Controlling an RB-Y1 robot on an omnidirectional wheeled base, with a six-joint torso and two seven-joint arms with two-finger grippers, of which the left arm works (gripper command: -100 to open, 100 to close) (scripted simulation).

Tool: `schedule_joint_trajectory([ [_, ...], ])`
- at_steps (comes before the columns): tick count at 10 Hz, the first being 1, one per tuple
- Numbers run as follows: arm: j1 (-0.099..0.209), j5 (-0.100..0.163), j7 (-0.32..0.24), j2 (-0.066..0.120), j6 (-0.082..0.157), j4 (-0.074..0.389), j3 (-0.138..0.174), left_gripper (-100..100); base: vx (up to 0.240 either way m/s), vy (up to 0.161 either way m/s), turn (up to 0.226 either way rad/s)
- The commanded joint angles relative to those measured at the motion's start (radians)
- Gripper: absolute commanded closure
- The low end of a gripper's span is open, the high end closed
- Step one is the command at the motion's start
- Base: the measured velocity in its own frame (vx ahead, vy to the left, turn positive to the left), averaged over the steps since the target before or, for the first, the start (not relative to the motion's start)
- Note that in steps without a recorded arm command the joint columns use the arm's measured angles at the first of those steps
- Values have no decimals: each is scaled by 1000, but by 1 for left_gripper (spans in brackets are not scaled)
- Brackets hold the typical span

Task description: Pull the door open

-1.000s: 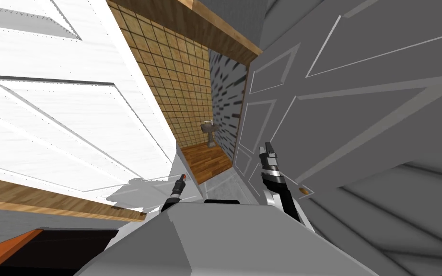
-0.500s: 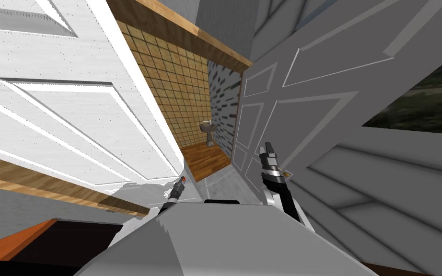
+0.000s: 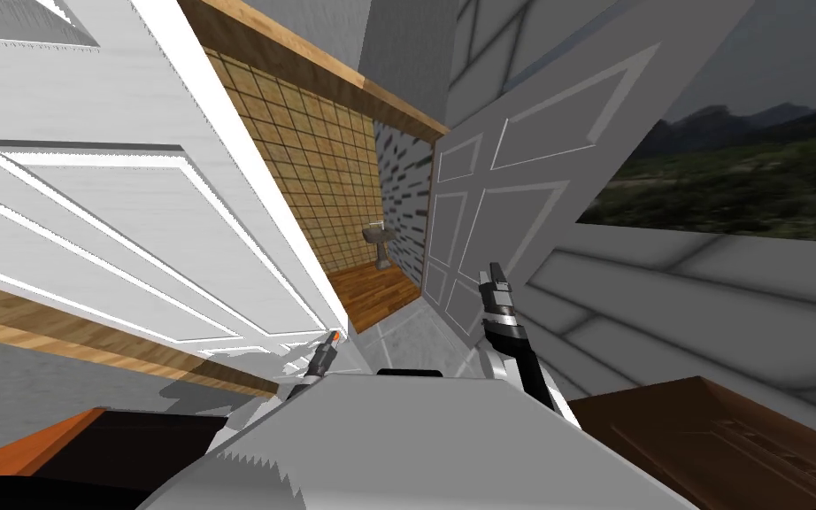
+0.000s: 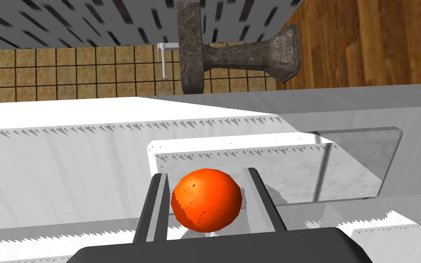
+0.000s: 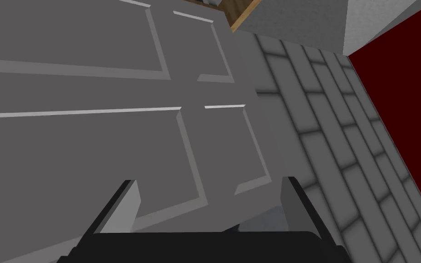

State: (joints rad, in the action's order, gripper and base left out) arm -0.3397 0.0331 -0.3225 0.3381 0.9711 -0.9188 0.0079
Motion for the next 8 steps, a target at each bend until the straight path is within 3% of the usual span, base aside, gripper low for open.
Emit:
schedule_joint_trajectory([
  [1, -18, -5, -13, 13, 30, 1, -6, 100, -175, 30, -129],
  [3, -34, -11, -27, 27, 58, 6, -15, 100, -205, 46, -117],
  [4, -29, -10, -23, 21, 45, 5, -14, 100, -96, 16, -31],
  [5, -35, -15, -33, 31, 70, 20, -22, 100, -160, 38, -167],
  [8, -39, -21, -48, 48, 106, 41, -31, 100, -230, 48, -159],
])
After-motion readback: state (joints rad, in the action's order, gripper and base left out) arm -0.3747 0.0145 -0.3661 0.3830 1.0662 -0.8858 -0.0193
